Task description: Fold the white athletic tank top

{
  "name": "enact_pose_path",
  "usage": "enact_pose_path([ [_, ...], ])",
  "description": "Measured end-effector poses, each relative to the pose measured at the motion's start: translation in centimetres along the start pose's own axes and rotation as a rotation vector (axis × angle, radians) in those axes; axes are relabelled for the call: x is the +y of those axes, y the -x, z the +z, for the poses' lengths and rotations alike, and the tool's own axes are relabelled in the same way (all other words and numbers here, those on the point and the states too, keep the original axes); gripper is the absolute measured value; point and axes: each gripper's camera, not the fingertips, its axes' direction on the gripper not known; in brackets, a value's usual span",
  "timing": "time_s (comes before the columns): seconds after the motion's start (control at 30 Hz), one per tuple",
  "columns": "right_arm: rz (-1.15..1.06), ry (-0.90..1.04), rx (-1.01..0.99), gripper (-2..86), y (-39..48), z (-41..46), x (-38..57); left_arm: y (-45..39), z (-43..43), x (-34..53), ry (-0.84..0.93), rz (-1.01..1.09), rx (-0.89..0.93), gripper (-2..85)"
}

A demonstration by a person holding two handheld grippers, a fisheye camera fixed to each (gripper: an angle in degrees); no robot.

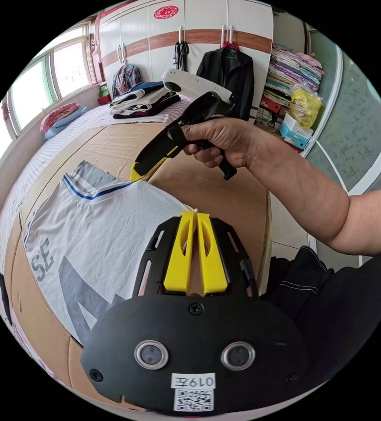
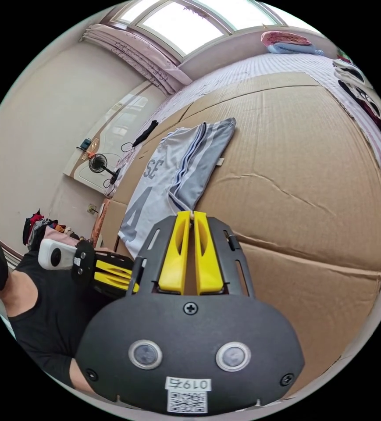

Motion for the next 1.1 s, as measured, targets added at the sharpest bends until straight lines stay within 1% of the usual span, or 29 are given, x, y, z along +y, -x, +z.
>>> enact_pose_path([
  [0.1, -0.018, -0.004, 0.008, 1.5, 2.0, 1.4, 0.7, 0.2, 0.1, -0.1, -0.003, -0.013, 0.009, 1.5],
  [0.27, -0.122, -0.049, 0.219, 4.7, 8.8, 3.1, 1.5, 0.5, 0.0, -0.1, -0.008, -0.018, 0.019, 1.5],
  [0.4, -0.216, -0.101, 0.285, 5.7, 13.8, 4.3, 1.8, 0.9, -0.1, -0.1, -0.011, -0.023, 0.027, 1.1],
  [0.43, -0.274, -0.097, 0.316, 6.5, 16.0, 5.4, 1.9, 1.1, -0.2, 0.0, -0.016, -0.025, 0.033, 0.9],
  [0.5, -0.358, -0.06, 0.416, 7.5, 19.2, 8.0, 1.9, 1.3, -0.4, 0.1, -0.027, -0.028, 0.046, 0.8],
  [0.57, -0.451, 0.0, 0.585, 8.4, 23.0, 12.2, 2.2, 1.7, -1.2, 0.4, -0.049, -0.038, 0.052, 0.7],
  [0.67, -0.515, 0.037, 0.74, 8.1, 26.1, 16.8, 2.7, 2.6, -2.6, 1.1, -0.099, -0.052, 0.081, 0.6],
  [0.77, -0.525, 0.08, 0.793, 7.3, 27.9, 20.3, 2.6, 3.8, -3.0, 1.3, -0.101, -0.072, 0.102, 0.5],
  [0.87, -0.497, 0.12, 0.801, 5.7, 28.7, 22.8, 2.0, 4.6, -2.3, 1.0, -0.069, -0.079, 0.109, 0.5],
  [1.1, -0.468, 0.147, 0.812, 3.9, 30.0, 26.2, 1.0, 5.8, -1.5, 0.9, -0.001, -0.067, 0.112, 0.6],
])
